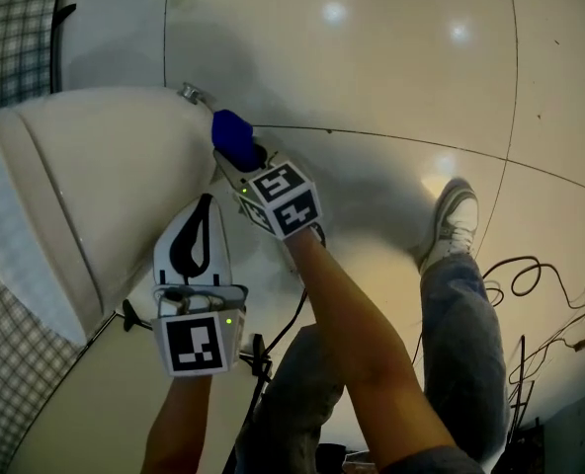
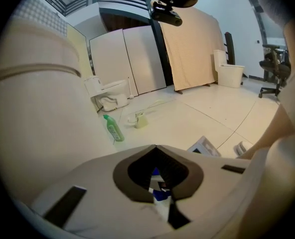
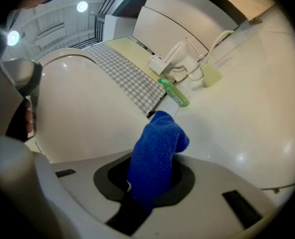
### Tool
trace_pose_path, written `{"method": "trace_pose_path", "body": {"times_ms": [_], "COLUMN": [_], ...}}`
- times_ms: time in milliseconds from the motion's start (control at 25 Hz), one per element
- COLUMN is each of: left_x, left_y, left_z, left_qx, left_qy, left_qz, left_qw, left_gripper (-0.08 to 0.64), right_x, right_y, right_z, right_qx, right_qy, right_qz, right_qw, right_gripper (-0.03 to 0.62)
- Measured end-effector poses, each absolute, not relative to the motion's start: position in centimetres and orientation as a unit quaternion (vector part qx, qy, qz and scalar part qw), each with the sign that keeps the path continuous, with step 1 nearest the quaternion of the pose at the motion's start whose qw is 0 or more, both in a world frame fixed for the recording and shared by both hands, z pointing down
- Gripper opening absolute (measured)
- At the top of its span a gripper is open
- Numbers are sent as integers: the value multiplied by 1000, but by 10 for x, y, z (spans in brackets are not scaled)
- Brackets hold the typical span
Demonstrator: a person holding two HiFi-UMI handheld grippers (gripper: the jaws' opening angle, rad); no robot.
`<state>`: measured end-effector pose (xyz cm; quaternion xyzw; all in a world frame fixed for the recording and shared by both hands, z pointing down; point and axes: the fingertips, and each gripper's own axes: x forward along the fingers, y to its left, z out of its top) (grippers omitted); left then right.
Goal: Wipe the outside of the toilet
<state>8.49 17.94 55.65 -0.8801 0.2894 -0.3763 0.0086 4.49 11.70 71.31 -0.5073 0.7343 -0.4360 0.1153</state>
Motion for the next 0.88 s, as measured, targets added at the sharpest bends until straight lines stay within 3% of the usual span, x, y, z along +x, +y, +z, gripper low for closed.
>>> {"method": "trace_pose_path", "body": {"times_ms": [320,880], "left_x": [78,37], "left_y": [167,202], "left_z": [600,581], "left_qx": [-888,-870], "left_qy": [269,317], "left_qz": [-370,-377], "left_qw": [43,-21], "left_gripper": [18,18], "right_x": [22,-86], "right_y": [80,210], "right_z": [766,732], "right_qx": [-500,-418], "right_qy": [738,744], "right_qz": [-437,-517], "right_qw": [114,72], "right_gripper": [75,75]}}
